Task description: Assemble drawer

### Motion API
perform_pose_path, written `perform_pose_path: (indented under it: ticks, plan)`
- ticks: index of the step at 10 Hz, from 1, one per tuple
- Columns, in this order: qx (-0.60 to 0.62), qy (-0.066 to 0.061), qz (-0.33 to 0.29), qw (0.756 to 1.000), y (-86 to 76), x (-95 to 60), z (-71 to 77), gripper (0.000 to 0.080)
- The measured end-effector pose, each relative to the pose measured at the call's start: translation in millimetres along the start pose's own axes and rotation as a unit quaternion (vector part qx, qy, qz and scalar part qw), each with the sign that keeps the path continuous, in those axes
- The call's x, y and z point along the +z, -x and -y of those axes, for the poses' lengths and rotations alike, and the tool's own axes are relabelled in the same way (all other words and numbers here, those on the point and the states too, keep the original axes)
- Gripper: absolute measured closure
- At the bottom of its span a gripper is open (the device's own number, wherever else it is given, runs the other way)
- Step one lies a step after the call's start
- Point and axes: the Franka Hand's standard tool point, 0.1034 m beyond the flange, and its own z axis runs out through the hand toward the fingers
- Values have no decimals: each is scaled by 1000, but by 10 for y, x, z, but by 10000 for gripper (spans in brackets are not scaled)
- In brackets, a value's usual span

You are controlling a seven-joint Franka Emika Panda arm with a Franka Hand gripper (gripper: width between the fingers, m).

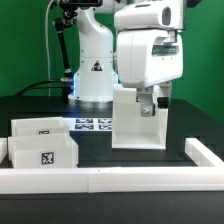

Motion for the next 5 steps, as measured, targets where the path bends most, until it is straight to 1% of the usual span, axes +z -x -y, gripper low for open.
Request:
perform_pose_path:
  ticks: [5]
  plan:
    - [-1,0,0,1000,6,2,-1,150]
